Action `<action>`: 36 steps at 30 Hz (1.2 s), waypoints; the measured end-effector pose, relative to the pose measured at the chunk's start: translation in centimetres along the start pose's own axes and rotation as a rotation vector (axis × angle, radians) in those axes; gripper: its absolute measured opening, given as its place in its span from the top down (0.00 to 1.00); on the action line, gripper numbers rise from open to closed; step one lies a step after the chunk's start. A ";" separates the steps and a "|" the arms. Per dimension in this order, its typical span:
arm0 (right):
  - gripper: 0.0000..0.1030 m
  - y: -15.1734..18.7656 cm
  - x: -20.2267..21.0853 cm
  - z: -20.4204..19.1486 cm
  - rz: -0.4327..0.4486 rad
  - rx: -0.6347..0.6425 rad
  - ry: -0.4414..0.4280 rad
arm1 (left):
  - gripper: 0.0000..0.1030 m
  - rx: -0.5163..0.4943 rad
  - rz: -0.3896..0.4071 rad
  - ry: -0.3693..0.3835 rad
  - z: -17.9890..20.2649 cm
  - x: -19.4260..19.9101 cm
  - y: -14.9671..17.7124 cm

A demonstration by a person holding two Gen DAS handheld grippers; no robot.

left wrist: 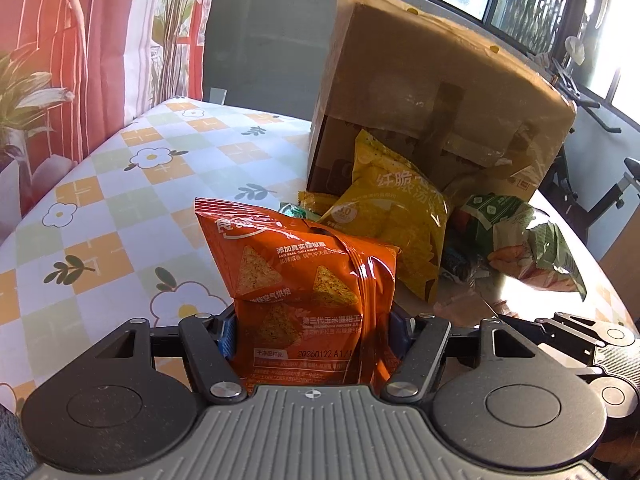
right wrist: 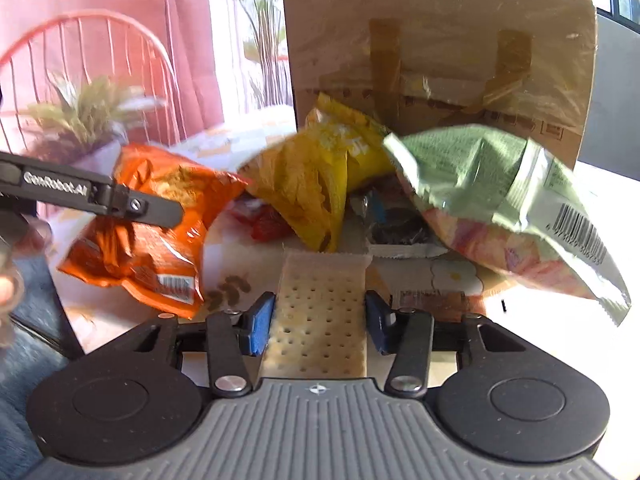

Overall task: Organize snacks
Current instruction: 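Grasp the rectangular cracker biscuit with the right tool while the left tool holds the orange bag, then carry both snacks over the box and open both tools to drop them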

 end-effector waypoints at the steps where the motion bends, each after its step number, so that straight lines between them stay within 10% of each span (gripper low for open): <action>1: 0.53 -0.2 0.5 0.1 0.027 -0.007 -0.013 | 0.32 0.001 0.009 0.002 0.1 0.3 -0.2; 14: 0.52 -6.2 6.3 4.0 0.317 -0.106 -0.043 | 0.32 -0.170 0.187 0.042 3.5 4.4 -7.4; 24: 0.52 -17.7 6.3 11.7 0.470 -0.122 0.068 | 0.32 -0.243 0.280 0.099 7.5 2.4 -18.7; 36: 0.52 -22.8 -2.0 17.2 0.352 -0.211 0.093 | 0.31 -0.270 0.219 0.126 9.9 -7.4 -25.4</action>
Point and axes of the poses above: each gripper's, at about its wrist camera, not at the fingertips, and x roughly against the way its jaws point, z to its right, y to its underside, the point moved 1 cm from there along -x, roughly the way its jaws point, and after that the axes turned 7 degrees about y, right-handed, at the moved point
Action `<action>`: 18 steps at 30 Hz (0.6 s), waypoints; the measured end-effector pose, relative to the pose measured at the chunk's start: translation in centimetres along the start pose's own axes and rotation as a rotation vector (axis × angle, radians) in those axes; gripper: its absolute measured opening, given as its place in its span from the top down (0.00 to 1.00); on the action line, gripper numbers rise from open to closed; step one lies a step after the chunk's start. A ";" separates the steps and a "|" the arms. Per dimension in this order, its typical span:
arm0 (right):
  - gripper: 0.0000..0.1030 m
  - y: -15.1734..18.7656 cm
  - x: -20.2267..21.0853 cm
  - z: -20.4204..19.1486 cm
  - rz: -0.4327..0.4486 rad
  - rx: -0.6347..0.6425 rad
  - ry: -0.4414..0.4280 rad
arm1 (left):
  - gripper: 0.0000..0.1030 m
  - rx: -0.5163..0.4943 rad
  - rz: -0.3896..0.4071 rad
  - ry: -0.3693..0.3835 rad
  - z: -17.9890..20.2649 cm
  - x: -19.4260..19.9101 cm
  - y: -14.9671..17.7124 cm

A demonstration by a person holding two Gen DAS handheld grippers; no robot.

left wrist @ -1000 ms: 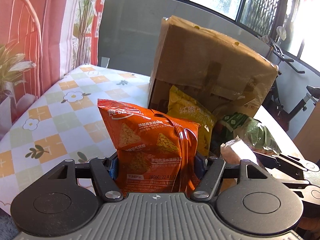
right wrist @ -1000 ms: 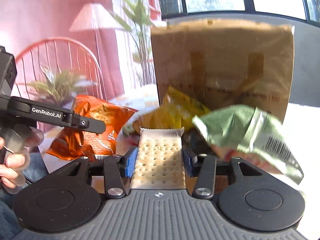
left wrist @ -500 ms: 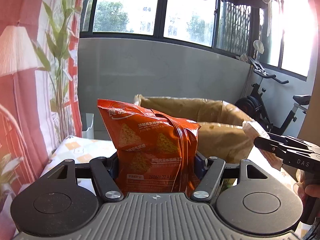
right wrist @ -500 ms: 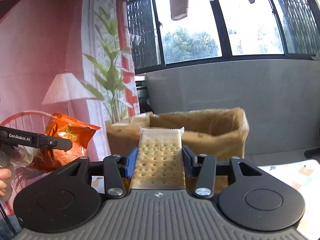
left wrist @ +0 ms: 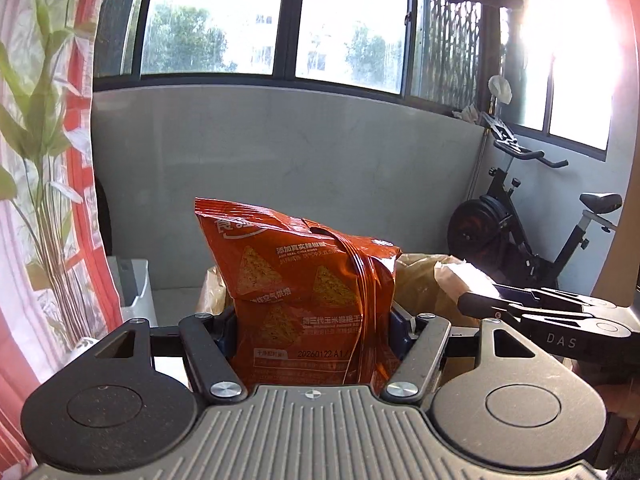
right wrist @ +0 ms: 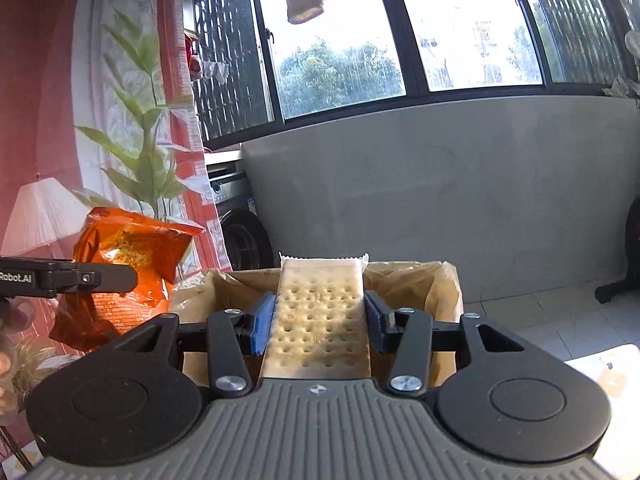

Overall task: Organize snacks
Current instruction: 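Carry both snacks over the box and open both tools to drop them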

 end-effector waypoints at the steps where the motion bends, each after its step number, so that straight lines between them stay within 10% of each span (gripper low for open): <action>1: 0.52 0.3 -0.4 0.1 -0.010 -0.009 0.002 | 0.31 0.009 -0.014 0.005 -0.3 -0.9 0.2; 18: 0.37 1.6 1.0 1.0 -0.076 -0.050 0.050 | 0.13 0.014 -0.055 -0.011 -1.5 -2.5 0.7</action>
Point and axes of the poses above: each gripper's, at about its wrist camera, not at the fingertips, and x roughly against the way its jaws point, z to its right, y to its underside, the point moved 1 cm from there along -x, roughly the way its jaws point, and after that the axes turned 7 degrees about y, right-handed, at the moved point
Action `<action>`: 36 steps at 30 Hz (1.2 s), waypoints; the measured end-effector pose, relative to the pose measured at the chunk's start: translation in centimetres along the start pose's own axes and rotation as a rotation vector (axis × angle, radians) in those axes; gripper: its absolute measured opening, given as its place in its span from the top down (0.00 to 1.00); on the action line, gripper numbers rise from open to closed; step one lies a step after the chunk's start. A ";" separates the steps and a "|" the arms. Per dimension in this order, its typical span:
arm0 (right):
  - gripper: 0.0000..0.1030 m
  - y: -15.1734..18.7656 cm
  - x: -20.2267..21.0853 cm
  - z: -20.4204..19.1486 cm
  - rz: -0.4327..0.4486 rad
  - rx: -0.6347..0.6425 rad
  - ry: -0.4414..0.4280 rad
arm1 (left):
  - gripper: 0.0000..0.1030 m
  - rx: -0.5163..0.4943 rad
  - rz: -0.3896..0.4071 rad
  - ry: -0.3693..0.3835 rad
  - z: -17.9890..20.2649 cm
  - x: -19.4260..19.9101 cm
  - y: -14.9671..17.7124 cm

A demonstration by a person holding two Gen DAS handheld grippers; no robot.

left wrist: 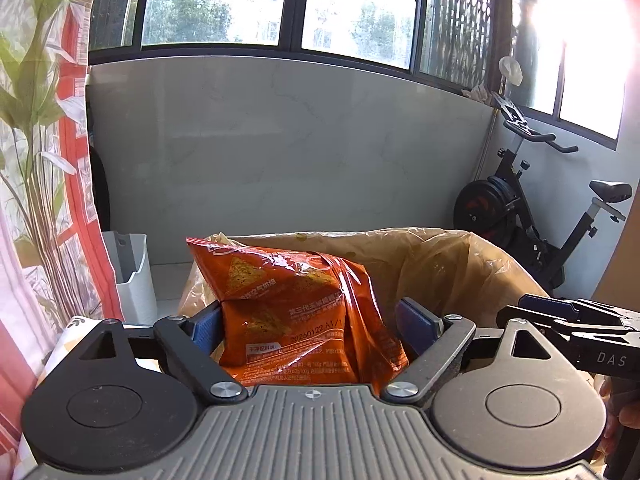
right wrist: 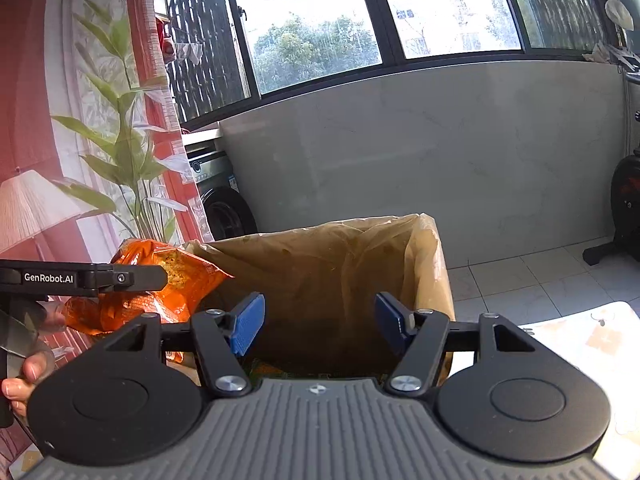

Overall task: Organize snacks
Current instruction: 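Carry both snacks over the box and open both tools to drop them, then move both tools back down to the snack pile beside the box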

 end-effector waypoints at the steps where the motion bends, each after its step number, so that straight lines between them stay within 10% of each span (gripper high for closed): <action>1: 0.37 0.2 0.4 0.0 0.001 -0.004 0.000 | 0.12 -0.007 0.003 -0.006 0.0 0.4 -0.1; 14: 0.35 1.0 3.6 -1.1 0.022 -0.026 -0.001 | 0.06 -0.068 -0.010 0.090 0.9 -1.9 -1.4; 36: 0.12 4.3 6.8 -2.5 -0.002 0.047 -0.043 | 0.06 0.017 0.031 -0.133 -2.6 8.3 5.3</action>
Point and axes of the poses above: each gripper's, at about its wrist camera, not at the fingertips, and x roughly against the way its jaws point, z to its right, y to its underside, the point moved 1 cm from there along -x, roughly the way its jaws point, and after that the axes turned 7 degrees about y, right-handed, at the moved point
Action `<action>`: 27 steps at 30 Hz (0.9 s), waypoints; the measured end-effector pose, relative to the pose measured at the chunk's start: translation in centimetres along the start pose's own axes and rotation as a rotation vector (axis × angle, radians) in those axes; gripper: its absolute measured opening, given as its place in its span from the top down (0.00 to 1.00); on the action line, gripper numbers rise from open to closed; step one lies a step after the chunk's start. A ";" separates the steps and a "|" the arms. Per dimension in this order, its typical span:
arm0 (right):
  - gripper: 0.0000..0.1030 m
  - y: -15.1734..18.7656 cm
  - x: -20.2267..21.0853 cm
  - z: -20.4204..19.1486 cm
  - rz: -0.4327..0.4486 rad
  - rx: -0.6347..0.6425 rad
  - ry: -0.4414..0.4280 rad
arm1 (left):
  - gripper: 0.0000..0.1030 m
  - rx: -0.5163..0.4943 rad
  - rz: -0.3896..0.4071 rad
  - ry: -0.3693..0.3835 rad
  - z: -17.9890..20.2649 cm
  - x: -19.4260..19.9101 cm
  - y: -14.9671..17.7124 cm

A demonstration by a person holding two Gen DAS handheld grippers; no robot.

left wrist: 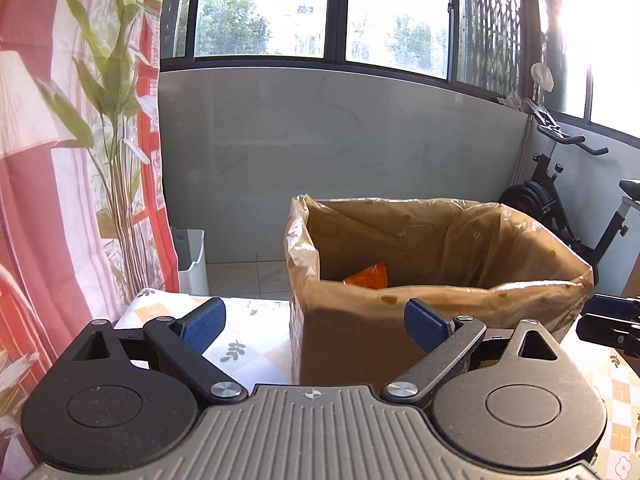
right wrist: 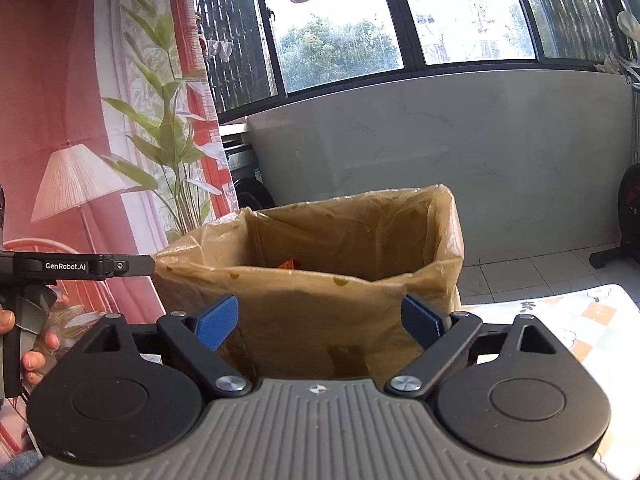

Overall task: Organize snacks
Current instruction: 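Move both tools back down to the snack pile beside the box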

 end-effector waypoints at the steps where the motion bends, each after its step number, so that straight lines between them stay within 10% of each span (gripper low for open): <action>1: 0.12 0.5 0.1 0.1 -0.015 -0.006 0.001 | 0.06 0.007 -0.012 -0.001 -0.1 0.0 0.6; 27: 0.10 4.3 -0.1 1.8 -0.166 -0.017 0.040 | 0.06 0.119 -0.144 -0.092 0.2 0.1 7.0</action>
Point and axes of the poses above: each gripper's, at about its wrist camera, not at the fingertips, and x roughly against the way its jaws point, z to its right, y to its underside, the point moved 1 cm from there along -x, roughly the way its jaws point, and after that the axes turned 7 degrees about y, right-handed, at the moved point
